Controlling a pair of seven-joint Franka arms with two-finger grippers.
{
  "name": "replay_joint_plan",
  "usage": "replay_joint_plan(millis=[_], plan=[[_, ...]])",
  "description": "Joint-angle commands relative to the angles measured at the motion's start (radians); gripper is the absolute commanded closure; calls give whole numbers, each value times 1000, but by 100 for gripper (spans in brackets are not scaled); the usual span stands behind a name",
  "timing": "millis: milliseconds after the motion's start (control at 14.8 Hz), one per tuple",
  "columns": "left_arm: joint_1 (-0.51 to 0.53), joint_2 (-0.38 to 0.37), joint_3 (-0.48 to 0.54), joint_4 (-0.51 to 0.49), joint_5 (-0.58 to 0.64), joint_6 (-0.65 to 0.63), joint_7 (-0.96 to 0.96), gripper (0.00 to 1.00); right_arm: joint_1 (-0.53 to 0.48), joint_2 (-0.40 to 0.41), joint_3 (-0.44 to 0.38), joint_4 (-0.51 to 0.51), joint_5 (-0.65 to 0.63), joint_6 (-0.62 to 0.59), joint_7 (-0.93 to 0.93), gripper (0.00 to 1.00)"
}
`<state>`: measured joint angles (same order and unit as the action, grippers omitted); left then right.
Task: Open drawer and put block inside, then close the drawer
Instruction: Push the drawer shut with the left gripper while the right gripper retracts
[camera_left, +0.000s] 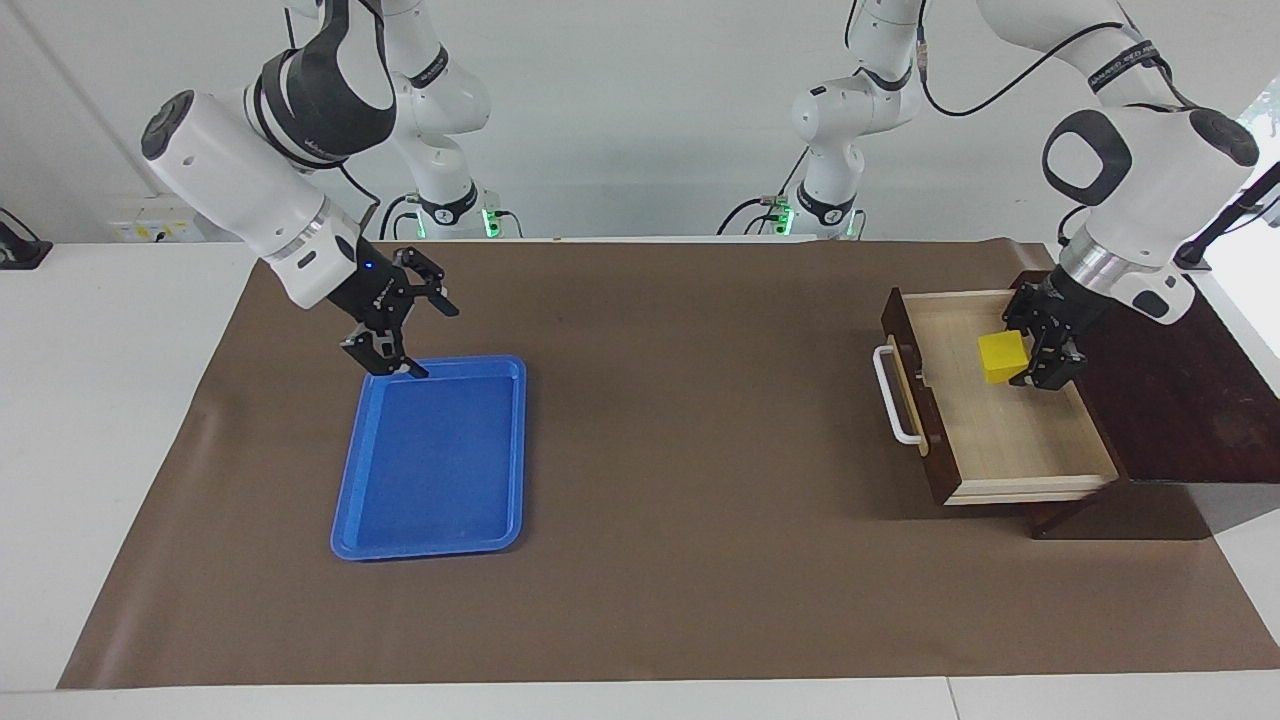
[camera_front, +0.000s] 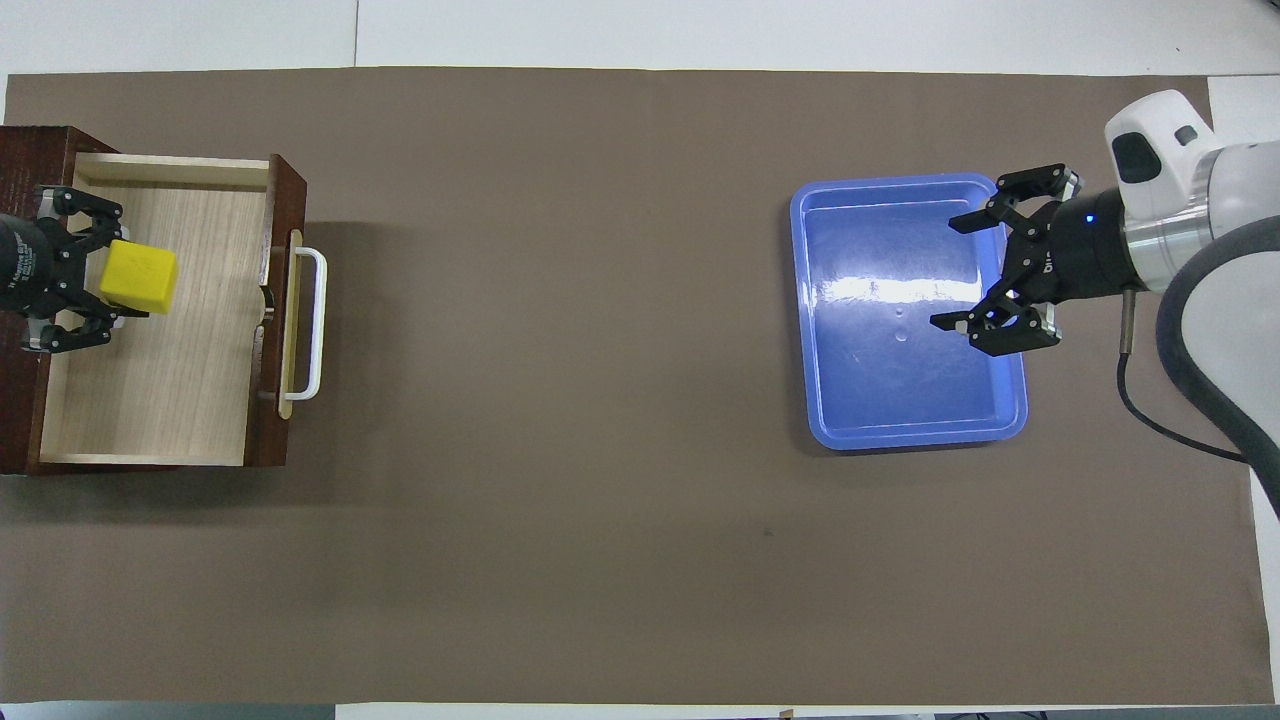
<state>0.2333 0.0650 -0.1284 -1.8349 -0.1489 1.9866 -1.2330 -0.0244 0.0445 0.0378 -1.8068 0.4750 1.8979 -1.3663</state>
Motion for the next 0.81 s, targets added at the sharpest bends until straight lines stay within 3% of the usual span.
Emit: replay_joint_plan(millis=[0, 404, 741], plan=[[-3, -22, -13, -14, 14, 8, 18, 0, -46, -14, 10, 3, -65, -17, 36, 0], [-201, -7, -19, 28, 28, -11, -92, 0, -109, -14, 8, 7, -133, -42, 81, 0], [-275, 18, -20, -70, 184, 95, -322, 0, -120, -40, -1, 11, -190, -89, 252, 0]])
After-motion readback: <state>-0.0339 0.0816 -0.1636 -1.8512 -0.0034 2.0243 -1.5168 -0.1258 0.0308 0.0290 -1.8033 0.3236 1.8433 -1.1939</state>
